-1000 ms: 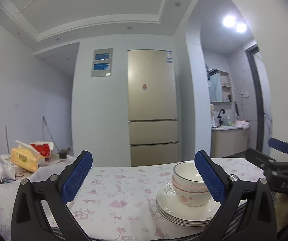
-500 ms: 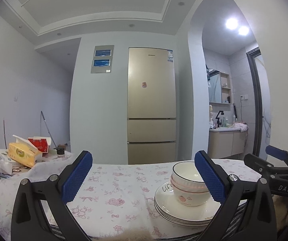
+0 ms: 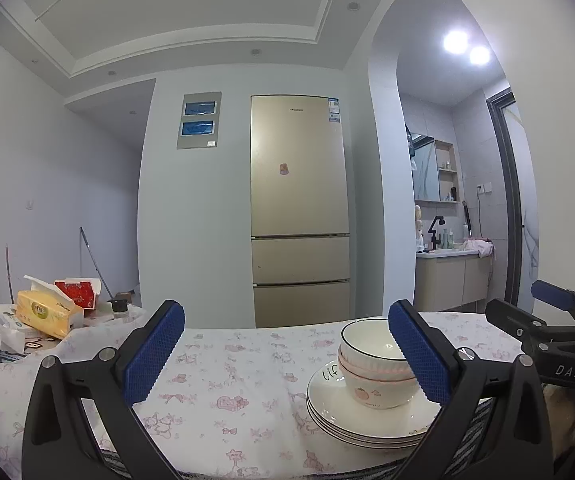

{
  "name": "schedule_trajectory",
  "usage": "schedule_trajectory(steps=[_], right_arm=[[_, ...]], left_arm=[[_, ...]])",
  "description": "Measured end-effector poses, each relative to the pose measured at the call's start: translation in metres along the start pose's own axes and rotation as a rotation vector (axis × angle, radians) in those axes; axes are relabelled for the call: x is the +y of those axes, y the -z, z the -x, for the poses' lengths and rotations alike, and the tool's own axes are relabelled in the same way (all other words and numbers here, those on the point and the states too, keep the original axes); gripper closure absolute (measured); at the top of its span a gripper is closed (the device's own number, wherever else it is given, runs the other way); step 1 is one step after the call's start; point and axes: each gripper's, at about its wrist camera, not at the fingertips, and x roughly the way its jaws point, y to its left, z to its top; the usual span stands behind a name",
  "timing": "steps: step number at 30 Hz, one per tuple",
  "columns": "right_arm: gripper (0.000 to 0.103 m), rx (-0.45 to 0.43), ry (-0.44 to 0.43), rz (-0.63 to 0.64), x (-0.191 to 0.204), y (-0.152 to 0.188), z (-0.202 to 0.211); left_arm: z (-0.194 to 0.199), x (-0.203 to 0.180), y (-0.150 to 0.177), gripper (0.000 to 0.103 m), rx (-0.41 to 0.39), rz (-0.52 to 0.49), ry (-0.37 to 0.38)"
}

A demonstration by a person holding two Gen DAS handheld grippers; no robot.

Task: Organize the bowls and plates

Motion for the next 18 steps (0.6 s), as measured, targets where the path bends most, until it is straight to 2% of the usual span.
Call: schedule_trajectory(steps=[18], right_arm=[[0.0,0.0,0.0,0.001,0.0002,0.0,0.0002]], left_arm=[[-0.0001,-0.0012,0.0003,0.0,0.006,-0.004,-0.003]])
